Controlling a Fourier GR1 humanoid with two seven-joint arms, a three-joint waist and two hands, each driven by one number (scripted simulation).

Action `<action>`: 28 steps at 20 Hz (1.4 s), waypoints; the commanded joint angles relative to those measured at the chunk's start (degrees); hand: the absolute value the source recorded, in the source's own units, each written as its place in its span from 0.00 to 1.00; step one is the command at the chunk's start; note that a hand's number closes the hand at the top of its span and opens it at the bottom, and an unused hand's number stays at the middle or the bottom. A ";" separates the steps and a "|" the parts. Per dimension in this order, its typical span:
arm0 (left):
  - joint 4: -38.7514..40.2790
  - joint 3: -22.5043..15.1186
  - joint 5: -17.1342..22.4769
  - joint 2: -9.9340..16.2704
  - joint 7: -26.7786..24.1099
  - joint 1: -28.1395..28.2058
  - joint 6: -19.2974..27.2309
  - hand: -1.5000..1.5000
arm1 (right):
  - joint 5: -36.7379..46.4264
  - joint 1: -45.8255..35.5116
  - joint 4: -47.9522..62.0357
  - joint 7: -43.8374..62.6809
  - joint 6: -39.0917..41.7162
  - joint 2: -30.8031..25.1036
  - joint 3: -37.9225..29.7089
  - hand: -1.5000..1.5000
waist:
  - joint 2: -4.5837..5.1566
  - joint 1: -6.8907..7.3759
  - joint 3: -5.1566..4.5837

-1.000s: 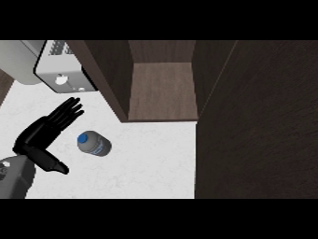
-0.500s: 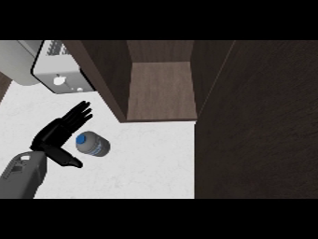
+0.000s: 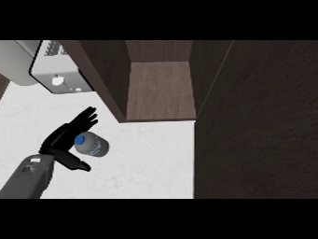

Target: Pick up the bottled water, place it into the cabinet and close the cabinet

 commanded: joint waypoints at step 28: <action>5.25 -3.73 1.98 -7.07 -2.51 -1.95 -16.64 1.00 | -0.87 -3.59 1.86 1.84 -1.21 0.35 0.09 0.00 | -0.12 0.72 0.02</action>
